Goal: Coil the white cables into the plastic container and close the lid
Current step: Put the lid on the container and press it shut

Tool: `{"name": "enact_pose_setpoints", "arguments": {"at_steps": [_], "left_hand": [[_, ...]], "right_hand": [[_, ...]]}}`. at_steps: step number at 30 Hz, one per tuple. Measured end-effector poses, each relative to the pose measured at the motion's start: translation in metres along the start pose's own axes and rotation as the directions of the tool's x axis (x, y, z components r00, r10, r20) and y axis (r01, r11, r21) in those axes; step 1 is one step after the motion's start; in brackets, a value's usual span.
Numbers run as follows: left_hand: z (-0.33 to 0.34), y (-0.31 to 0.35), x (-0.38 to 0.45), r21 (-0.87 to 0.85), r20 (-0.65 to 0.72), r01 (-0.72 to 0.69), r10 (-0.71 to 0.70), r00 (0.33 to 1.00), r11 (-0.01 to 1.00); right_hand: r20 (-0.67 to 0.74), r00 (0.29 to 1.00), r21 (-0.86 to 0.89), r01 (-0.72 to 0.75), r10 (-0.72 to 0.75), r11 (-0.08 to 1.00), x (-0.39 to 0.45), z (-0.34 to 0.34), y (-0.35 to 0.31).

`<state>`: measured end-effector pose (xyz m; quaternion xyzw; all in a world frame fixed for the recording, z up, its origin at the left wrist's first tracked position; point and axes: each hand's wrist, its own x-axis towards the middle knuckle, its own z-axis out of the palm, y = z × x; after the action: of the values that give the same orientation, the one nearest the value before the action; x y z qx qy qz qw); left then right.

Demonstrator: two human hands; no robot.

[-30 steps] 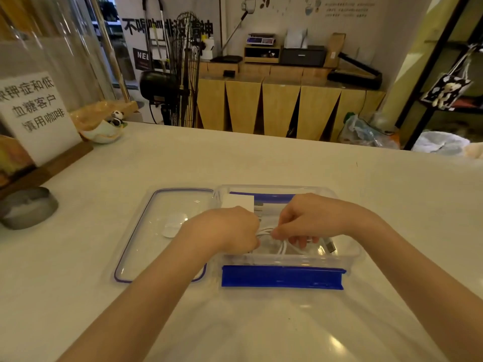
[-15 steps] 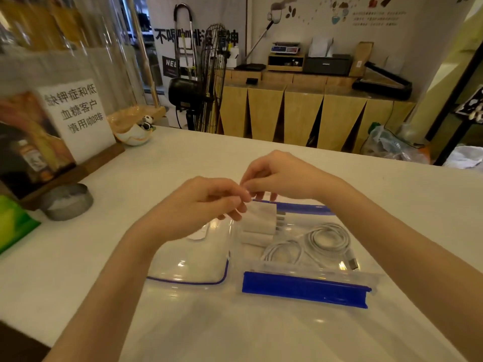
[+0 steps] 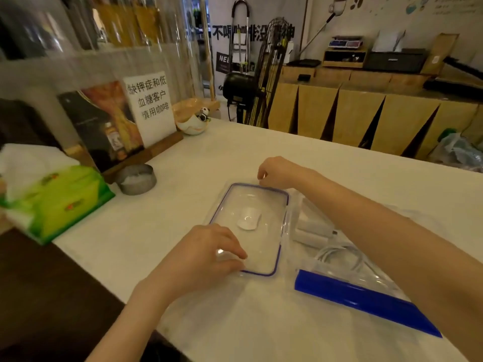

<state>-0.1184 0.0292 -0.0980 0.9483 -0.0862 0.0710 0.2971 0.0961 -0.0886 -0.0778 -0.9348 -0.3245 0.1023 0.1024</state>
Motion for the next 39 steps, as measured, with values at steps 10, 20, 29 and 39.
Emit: {"name": "enact_pose_setpoints", "arguments": {"at_steps": [10, 20, 29, 39], "left_hand": [[0.004, -0.009, -0.002, -0.114, 0.034, -0.053, 0.057, 0.998, 0.992], [-0.018, -0.004, 0.024, 0.447, -0.389, -0.251, 0.44, 0.81, 0.858], [-0.009, 0.02, 0.054, 0.038, -0.636, -0.205, 0.182, 0.75, 0.978], [-0.011, 0.045, 0.091, 0.188, -0.596, -0.156, 0.239, 0.767, 0.97]], "right_hand": [[-0.148, 0.988, -0.078, -0.062, 0.05, 0.995, 0.007, -0.003, 0.011], [-0.538, 0.821, 0.301, -0.026, 0.192, 0.953, -0.042, -0.055, 0.044], [-0.728, 0.548, 0.557, 0.122, 0.412, 0.822, -0.09, -0.049, 0.072], [-0.797, 0.375, 0.585, 0.279, 0.474, 0.762, -0.184, -0.057, 0.079]]}}
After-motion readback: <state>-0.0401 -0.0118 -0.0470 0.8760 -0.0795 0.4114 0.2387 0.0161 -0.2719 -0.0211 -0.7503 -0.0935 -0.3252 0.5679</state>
